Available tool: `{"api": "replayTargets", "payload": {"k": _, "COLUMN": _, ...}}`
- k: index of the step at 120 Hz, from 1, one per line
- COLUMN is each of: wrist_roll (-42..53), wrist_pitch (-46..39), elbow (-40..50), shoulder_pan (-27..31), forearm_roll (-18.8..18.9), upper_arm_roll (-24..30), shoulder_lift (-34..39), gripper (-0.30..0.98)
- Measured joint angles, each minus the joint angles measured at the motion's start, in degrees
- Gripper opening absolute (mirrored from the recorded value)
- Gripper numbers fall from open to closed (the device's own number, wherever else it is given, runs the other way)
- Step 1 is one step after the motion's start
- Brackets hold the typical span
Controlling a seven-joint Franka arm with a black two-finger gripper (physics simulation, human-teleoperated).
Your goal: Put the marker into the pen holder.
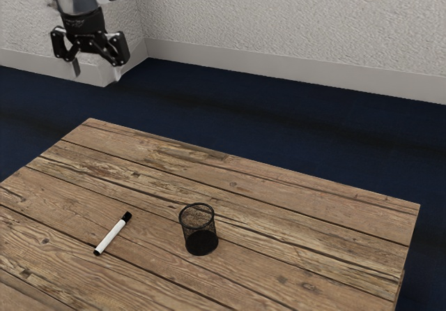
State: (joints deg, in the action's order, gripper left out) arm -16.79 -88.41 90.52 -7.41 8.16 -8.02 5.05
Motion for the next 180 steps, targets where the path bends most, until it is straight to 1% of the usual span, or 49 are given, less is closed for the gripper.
{"api": "replayTargets", "payload": {"k": 20, "wrist_roll": -0.74, "wrist_pitch": -1.84, "elbow": 4.33, "shoulder_pan": -0.37, "forearm_roll": 0.10, "upper_arm_roll": 0.71, "shoulder_lift": 2.08, "gripper": 0.69}}
{"api": "replayTargets", "payload": {"k": 30, "wrist_roll": -1.03, "wrist_pitch": -4.28, "elbow": 11.85, "shoulder_pan": 3.06, "forearm_roll": 0.10, "upper_arm_roll": 0.64, "shoulder_lift": 4.36, "gripper": 0.69}}
{"api": "replayTargets", "payload": {"k": 38, "wrist_roll": -1.32, "wrist_pitch": -6.34, "elbow": 17.75, "shoulder_pan": 4.17, "forearm_roll": 0.03, "upper_arm_roll": 0.64, "shoulder_lift": 5.34, "gripper": 0.69}}
{"api": "replayTargets", "payload": {"k": 53, "wrist_roll": -1.76, "wrist_pitch": -14.85, "elbow": 31.49, "shoulder_pan": 7.12, "forearm_roll": -0.09, "upper_arm_roll": 0.57, "shoulder_lift": 5.30, "gripper": 0.69}}
{"api": "replayTargets", "payload": {"k": 64, "wrist_roll": -2.04, "wrist_pitch": -21.22, "elbow": 37.55, "shoulder_pan": 8.90, "forearm_roll": -0.17, "upper_arm_roll": 0.51, "shoulder_lift": 4.06, "gripper": 0.69}}
{"api": "replayTargets", "payload": {"k": 79, "wrist_roll": -2.33, "wrist_pitch": -28.97, "elbow": 42.76, "shoulder_pan": 9.69, "forearm_roll": -1.04, "upper_arm_roll": 0.47, "shoulder_lift": 2.05, "gripper": 0.69}}
{"api": "replayTargets", "payload": {"k": 109, "wrist_roll": -1.55, "wrist_pitch": -40.43, "elbow": 44.51, "shoulder_pan": 9.71, "forearm_roll": -2.17, "upper_arm_roll": 0.46, "shoulder_lift": -6.00, "gripper": 0.69}}
{"api": "replayTargets", "payload": {"k": 122, "wrist_roll": -0.53, "wrist_pitch": -43.58, "elbow": 46.41, "shoulder_pan": 9.68, "forearm_roll": -2.98, "upper_arm_roll": 0.50, "shoulder_lift": -7.09, "gripper": 0.69}}
{"api": "replayTargets", "payload": {"k": 133, "wrist_roll": 1.41, "wrist_pitch": -44.81, "elbow": 47.15, "shoulder_pan": 9.75, "forearm_roll": -5.37, "upper_arm_roll": 0.54, "shoulder_lift": -8.91, "gripper": 0.69}}
{"api": "replayTargets", "payload": {"k": 145, "wrist_roll": 3.78, "wrist_pitch": -44.97, "elbow": 47.29, "shoulder_pan": 9.77, "forearm_roll": -6.72, "upper_arm_roll": 0.55, "shoulder_lift": -9.43, "gripper": 0.69}}
{"api": "replayTargets", "payload": {"k": 162, "wrist_roll": 8.32, "wrist_pitch": -45.33, "elbow": 46.68, "shoulder_pan": 9.76, "forearm_roll": -7.28, "upper_arm_roll": 0.53, "shoulder_lift": -11.41, "gripper": 0.69}}
{"api": "replayTargets", "payload": {"k": 180, "wrist_roll": 13.61, "wrist_pitch": -45.71, "elbow": 43.55, "shoulder_pan": 10.62, "forearm_roll": -7.34, "upper_arm_roll": 0.47, "shoulder_lift": -14.72, "gripper": 0.68}}
